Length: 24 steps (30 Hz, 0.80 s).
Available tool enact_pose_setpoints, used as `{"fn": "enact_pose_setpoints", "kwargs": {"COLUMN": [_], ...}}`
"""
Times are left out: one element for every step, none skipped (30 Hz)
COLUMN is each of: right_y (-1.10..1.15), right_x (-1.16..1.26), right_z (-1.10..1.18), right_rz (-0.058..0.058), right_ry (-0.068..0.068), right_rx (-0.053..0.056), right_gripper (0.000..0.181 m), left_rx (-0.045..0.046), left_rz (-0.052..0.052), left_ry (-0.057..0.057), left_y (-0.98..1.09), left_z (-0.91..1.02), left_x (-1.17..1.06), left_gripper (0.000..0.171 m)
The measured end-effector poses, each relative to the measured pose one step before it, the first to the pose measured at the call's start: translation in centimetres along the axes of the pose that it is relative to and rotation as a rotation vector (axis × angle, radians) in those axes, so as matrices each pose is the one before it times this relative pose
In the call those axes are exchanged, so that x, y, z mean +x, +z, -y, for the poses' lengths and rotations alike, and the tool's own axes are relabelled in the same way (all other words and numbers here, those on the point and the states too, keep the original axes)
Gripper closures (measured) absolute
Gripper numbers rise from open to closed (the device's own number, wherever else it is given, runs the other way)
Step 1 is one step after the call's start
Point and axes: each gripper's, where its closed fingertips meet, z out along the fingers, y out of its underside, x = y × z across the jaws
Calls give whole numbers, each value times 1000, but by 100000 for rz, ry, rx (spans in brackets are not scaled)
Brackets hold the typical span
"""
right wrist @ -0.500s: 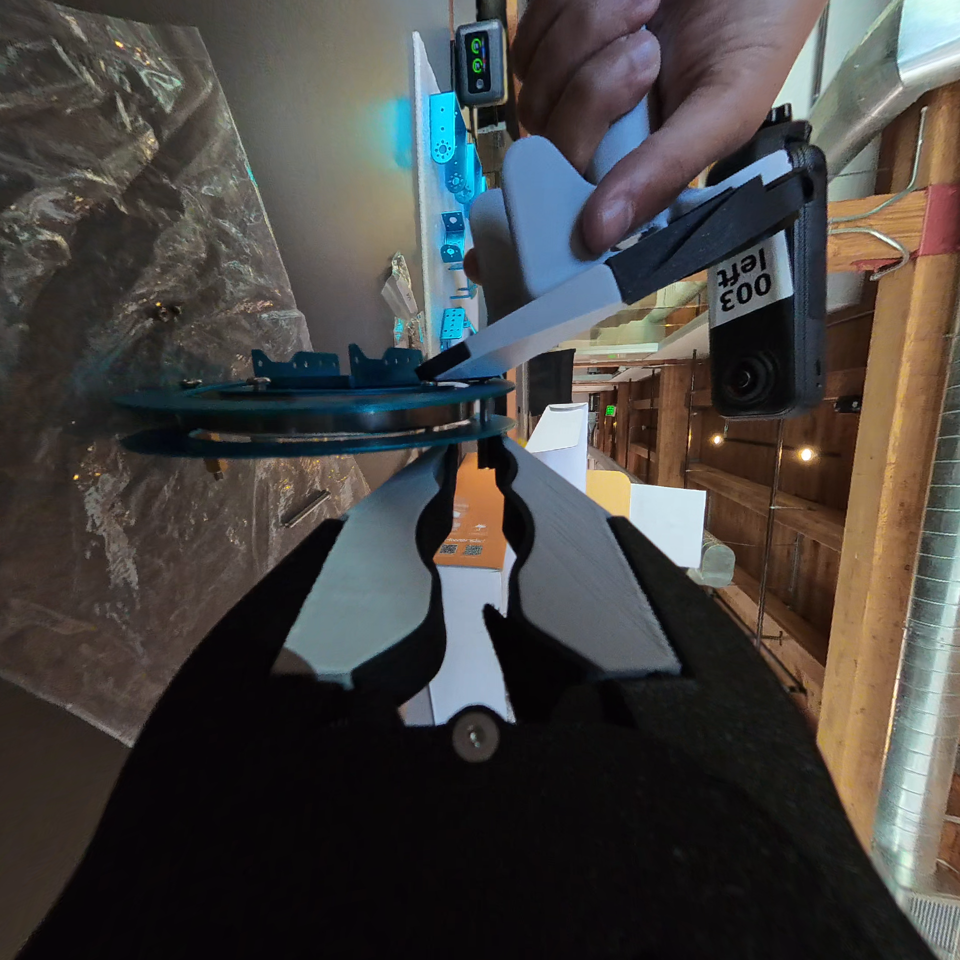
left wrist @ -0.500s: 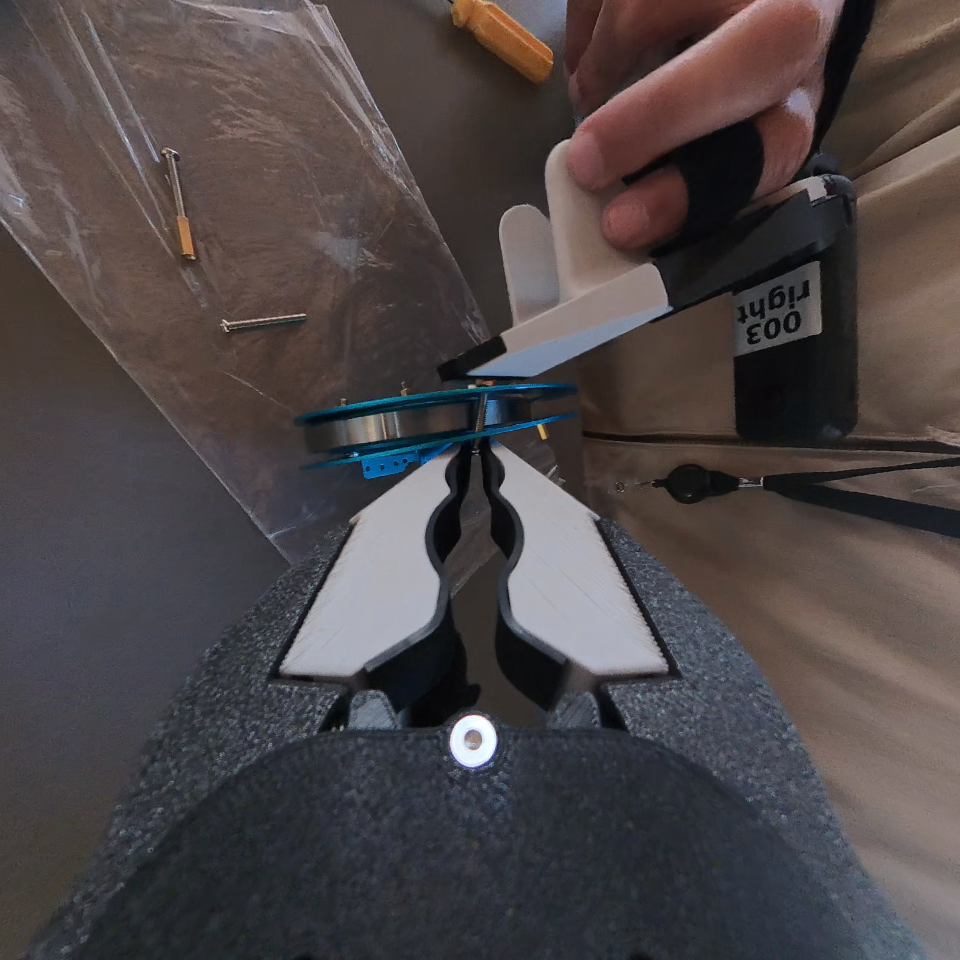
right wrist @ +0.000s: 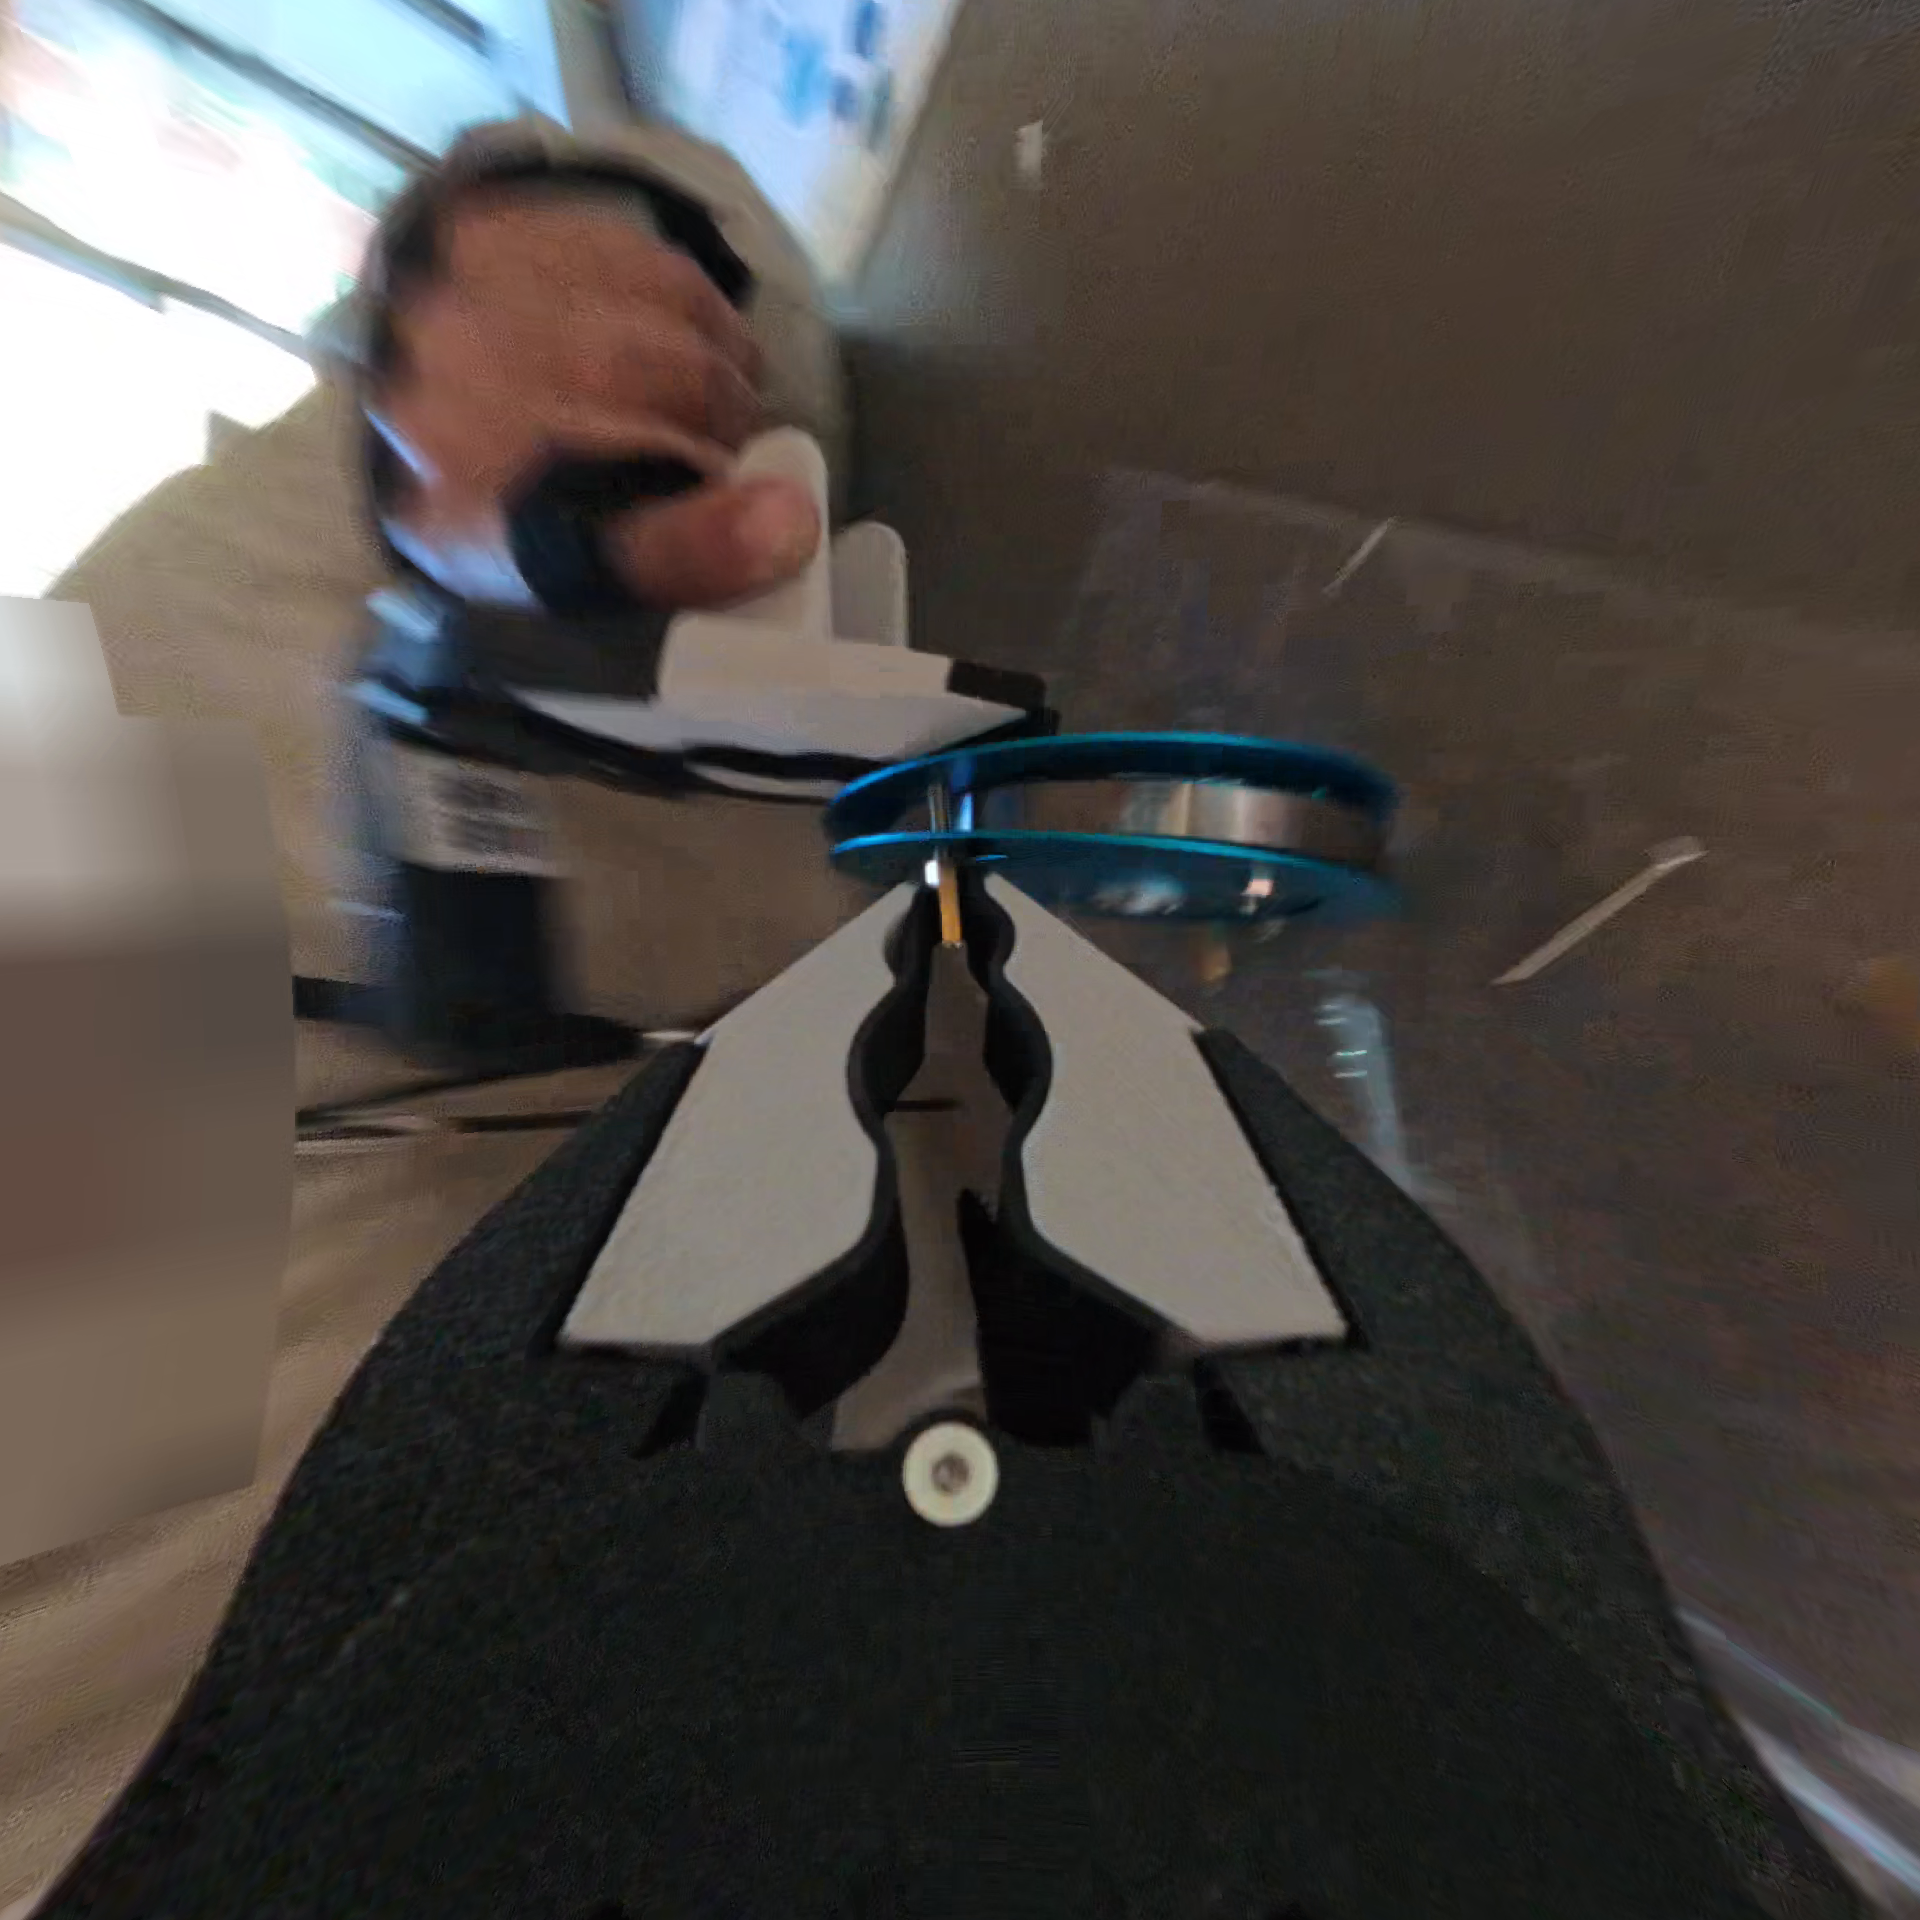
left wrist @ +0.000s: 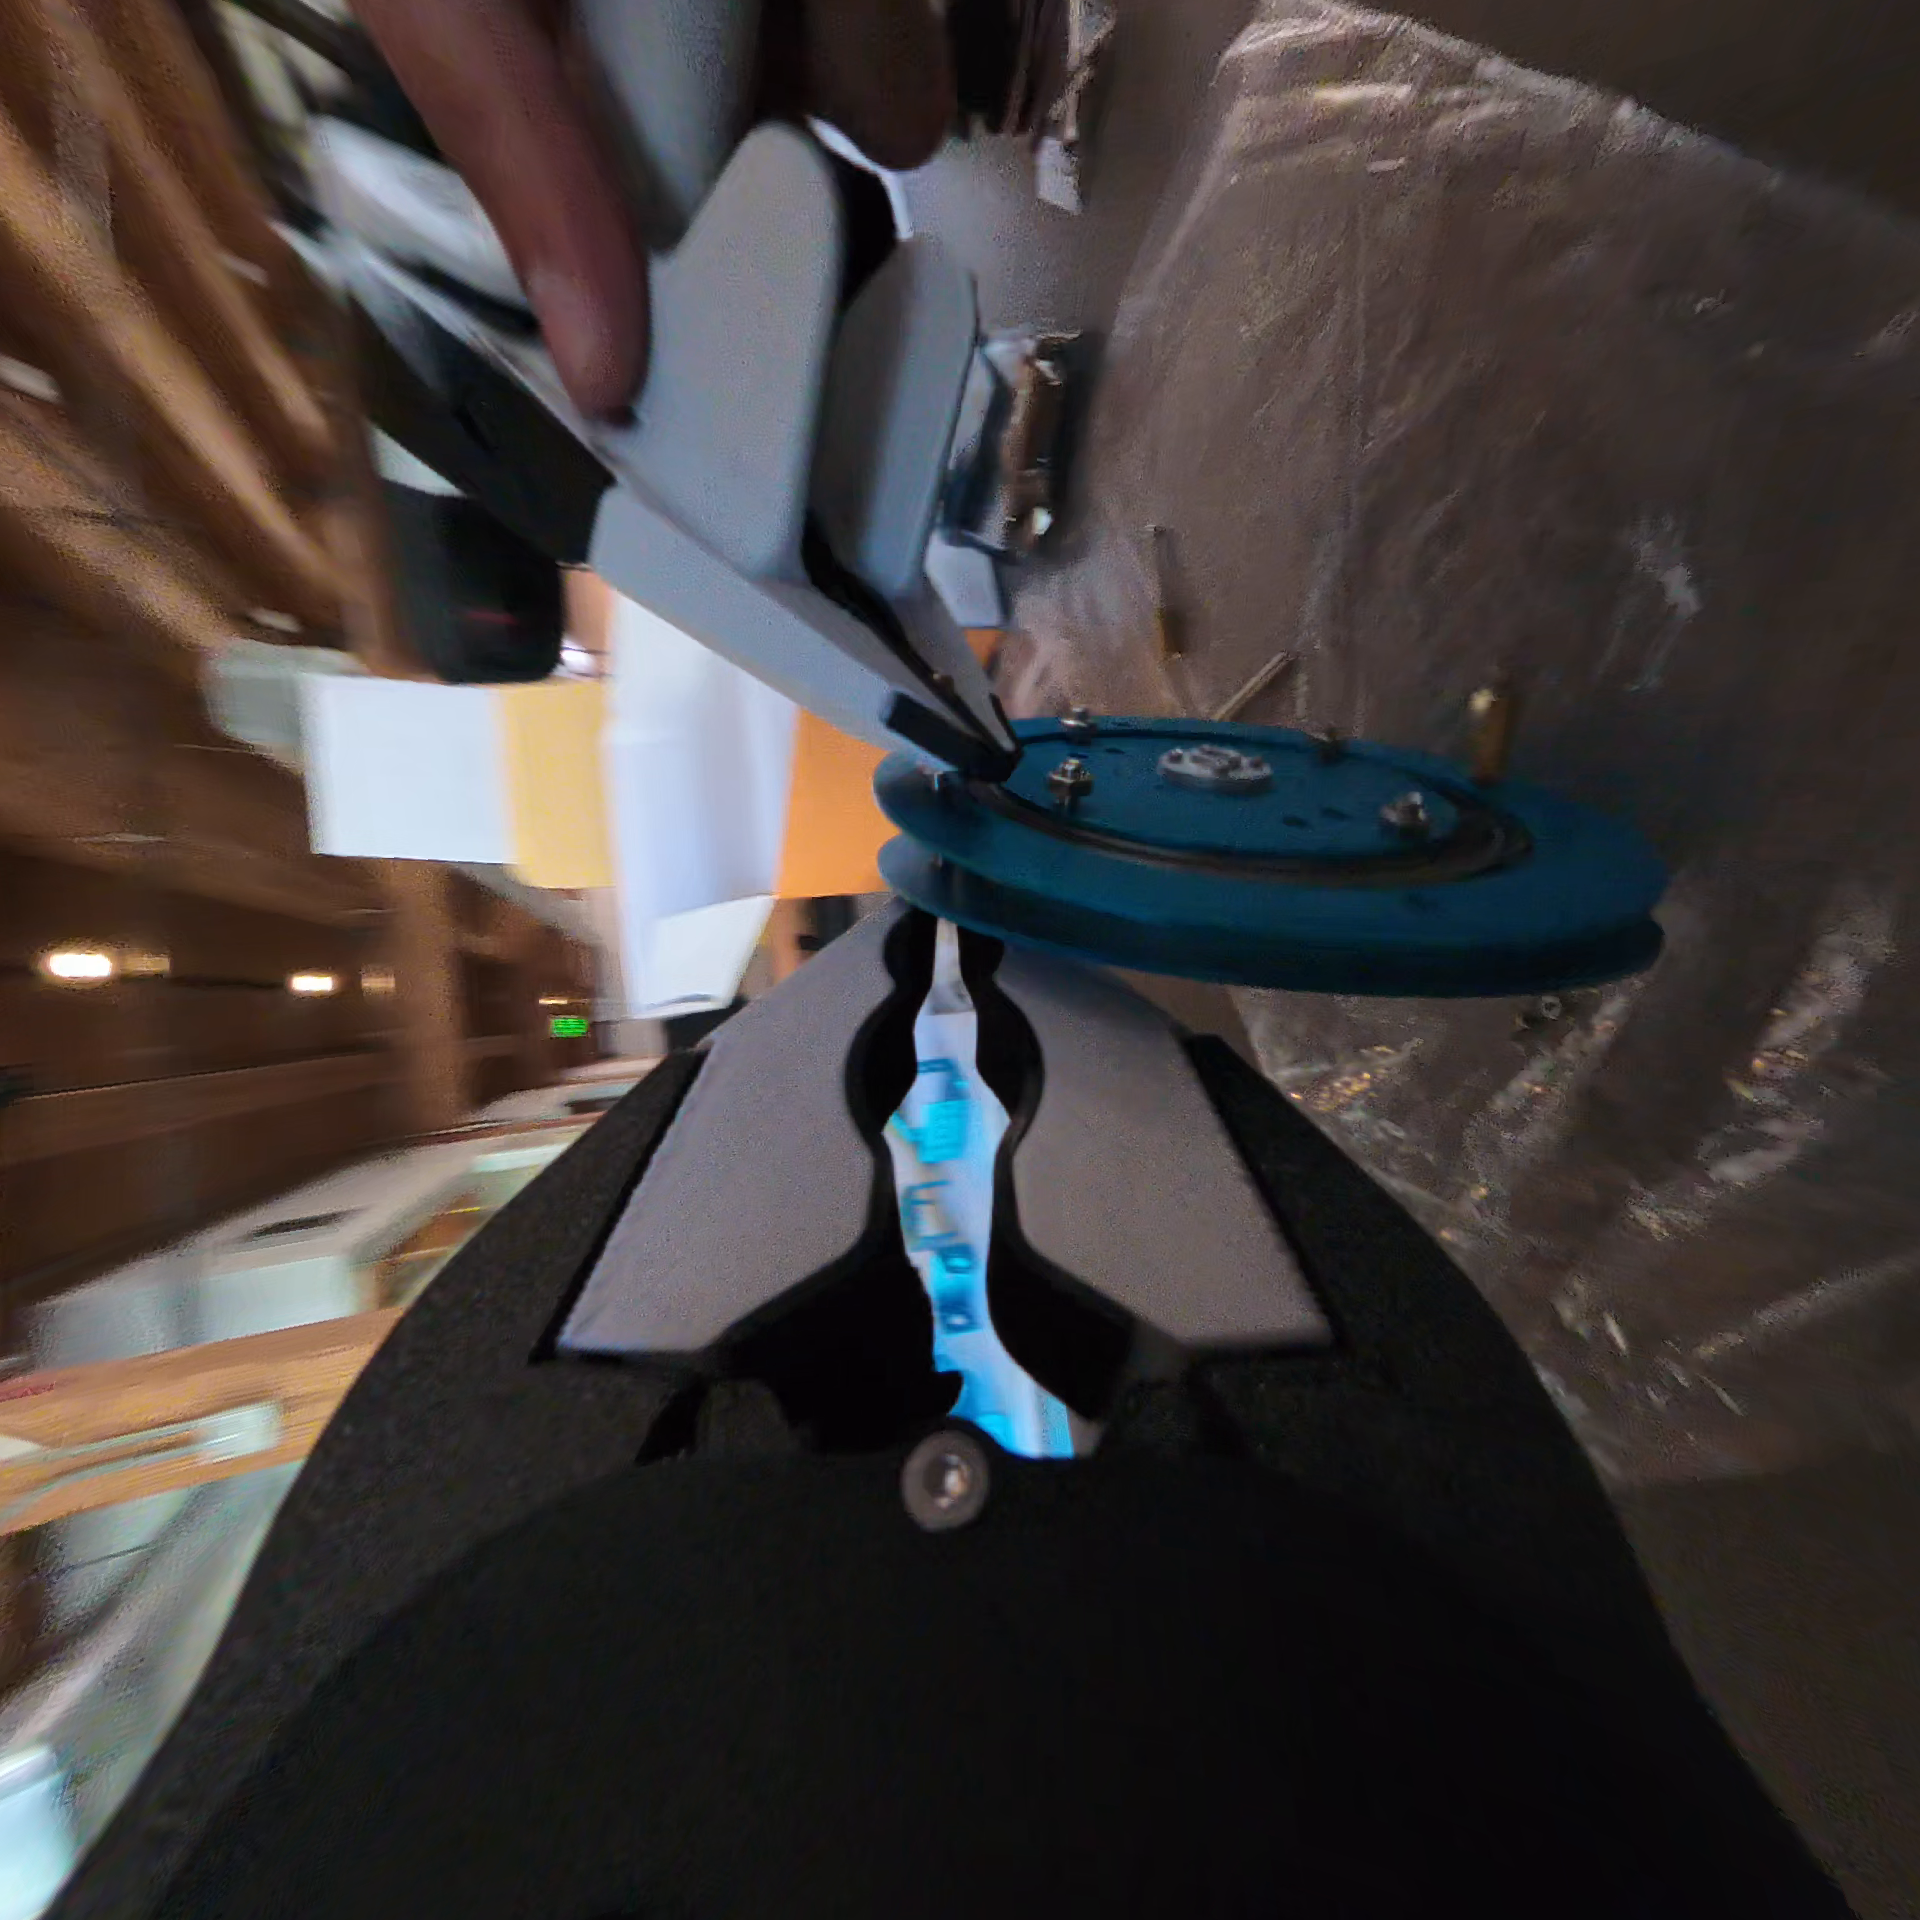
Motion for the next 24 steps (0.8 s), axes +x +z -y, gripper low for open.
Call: {"fn": "enact_pose_setpoints", "kwargs": {"right_y": [8,96,96,40,-3,0,65,85,-6,-151,-265,-248,-224,-220,-208,-152,-137,-116,-72,-30,37,166,176,81], "right_x": [-35,-264,-180,-26,38,34,86,86,156,213,242,376,287,-90,130,278,183,55,-14,-46,-21,-1,-58,-175], "right_z": [-140,-101,-37,27,84,132,76,-21,45,230,351,109,55,174,196,40,172,199,146,92,-10,-230,-203,61], "right_rz": [13419,12491,7617,1545,-2575,-4251,-5175,-5656,-6761,-8389,-9976,-11881,-12499,-10779,-11988,-12346,-11682,-10601,-10010,-9434,-9009,-8400,-7628,-6042], "right_ry": [13588,10569,5751,104,-3046,-4224,-5485,-6712,-7858,-8956,-10881,-12401,-13560,-13338,-12228,-11586,-10756,-10185,-9723,-9777,-9758,-10319,-9930,-7858], "right_rx": [-767,-677,-354,-8,254,774,679,203,650,2080,3034,1292,915,1742,1120,-560,145,269,-480,-1091,-1917,-3537,-3550,-1429], "right_gripper": [177,177,177,177,177,177,177,176,176,174,172,167,164,165,163,161,159,156,156,155,155,156,156,159], "left_rx": [-49,-661,-741,211,536,176,21,228,79,-165,-142,233,-52,231,153,-134,214,214,-315,-461,-291,-128,234,327], "left_rz": [6930,3584,-11,-2227,-2452,-1401,-693,-1593,-3232,-5101,-6238,-7326,-8011,-8533,-9065,-9555,-9101,-8143,-7976,-7369,-7301,-7572,-8191,-7843], "left_ry": [2884,1313,-806,-3154,-3032,-932,263,159,-1185,-2769,-3483,-4469,-4829,-4979,-6237,-5883,-4875,-4757,-5103,-5357,-4505,-4618,-5074,-4347], "left_y": [-8,-23,-42,-22,-15,5,-22,-42,-41,-46,-62,-86,-89,-79,-60,-106,-106,-33,-46,-29,-24,-35,-13,10], "left_z": [66,-48,-65,-28,-61,-110,-78,4,8,-46,-86,-52,-85,-64,-77,-70,-11,-50,-102,-92,-52,0,45,56], "left_x": [-72,-101,-13,51,85,35,-53,-8,38,134,173,243,266,256,271,313,331,243,166,130,194,266,403,453], "left_gripper": [171,171,171,171,170,170,170,170,170,169,170,169,169,169,169,169,169,169,169,169,170,169,169,169]}}
